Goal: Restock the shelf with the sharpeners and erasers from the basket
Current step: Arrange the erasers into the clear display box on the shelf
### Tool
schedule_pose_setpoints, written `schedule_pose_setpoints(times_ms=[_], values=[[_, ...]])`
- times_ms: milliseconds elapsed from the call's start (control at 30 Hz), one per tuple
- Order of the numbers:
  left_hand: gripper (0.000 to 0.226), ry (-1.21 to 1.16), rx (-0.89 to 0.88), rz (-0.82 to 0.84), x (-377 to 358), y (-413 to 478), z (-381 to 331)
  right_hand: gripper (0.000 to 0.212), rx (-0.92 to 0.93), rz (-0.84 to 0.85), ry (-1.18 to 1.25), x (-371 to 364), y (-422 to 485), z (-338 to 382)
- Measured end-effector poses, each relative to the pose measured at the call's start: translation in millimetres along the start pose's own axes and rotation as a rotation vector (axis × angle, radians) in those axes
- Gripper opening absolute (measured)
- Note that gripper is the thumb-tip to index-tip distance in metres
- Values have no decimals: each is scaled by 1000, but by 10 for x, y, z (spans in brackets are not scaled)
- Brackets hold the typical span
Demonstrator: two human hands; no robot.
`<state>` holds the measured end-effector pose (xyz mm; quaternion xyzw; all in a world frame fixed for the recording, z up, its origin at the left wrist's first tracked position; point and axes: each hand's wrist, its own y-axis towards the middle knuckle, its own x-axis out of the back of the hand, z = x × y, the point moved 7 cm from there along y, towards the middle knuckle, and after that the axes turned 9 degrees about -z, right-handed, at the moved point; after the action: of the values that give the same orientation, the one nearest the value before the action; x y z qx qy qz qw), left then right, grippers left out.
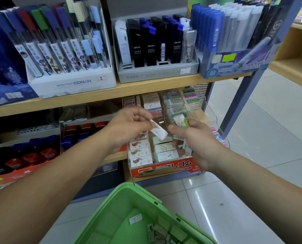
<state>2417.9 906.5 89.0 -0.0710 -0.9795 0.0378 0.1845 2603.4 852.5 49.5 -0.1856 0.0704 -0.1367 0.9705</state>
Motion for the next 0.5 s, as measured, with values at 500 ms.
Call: schedule_pose_setpoints(times_ms=[500], values=[[10,526,-221,-199,380,394,370,21,-34,45,-12,-316,107,-91]])
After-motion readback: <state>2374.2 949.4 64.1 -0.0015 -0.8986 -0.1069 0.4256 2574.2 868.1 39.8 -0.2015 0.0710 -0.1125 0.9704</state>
